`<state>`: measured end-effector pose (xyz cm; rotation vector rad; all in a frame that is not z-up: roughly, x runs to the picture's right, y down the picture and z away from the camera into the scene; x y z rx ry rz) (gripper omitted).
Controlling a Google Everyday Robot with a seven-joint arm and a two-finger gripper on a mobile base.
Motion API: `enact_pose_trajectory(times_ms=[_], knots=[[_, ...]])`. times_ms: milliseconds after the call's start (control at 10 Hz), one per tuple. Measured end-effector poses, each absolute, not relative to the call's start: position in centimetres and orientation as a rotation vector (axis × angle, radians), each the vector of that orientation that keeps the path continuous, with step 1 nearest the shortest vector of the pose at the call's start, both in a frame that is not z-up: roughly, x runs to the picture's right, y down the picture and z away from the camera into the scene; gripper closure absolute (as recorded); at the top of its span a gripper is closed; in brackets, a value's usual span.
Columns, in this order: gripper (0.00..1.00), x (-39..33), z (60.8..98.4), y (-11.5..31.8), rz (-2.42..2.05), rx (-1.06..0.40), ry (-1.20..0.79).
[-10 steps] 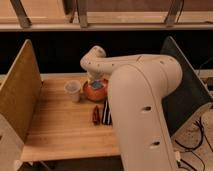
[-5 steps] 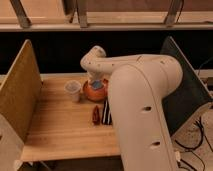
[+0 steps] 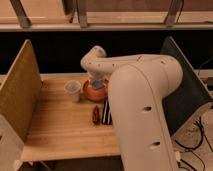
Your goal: Place the white sponge in the ceramic bowl
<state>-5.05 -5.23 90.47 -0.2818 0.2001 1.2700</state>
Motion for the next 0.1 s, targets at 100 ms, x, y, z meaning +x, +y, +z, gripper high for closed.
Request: enact_pose_trajectory(times_ms=[100], knots=[[0.20, -5.05, 90.47, -5.23, 1.270, -0.282, 0.200]])
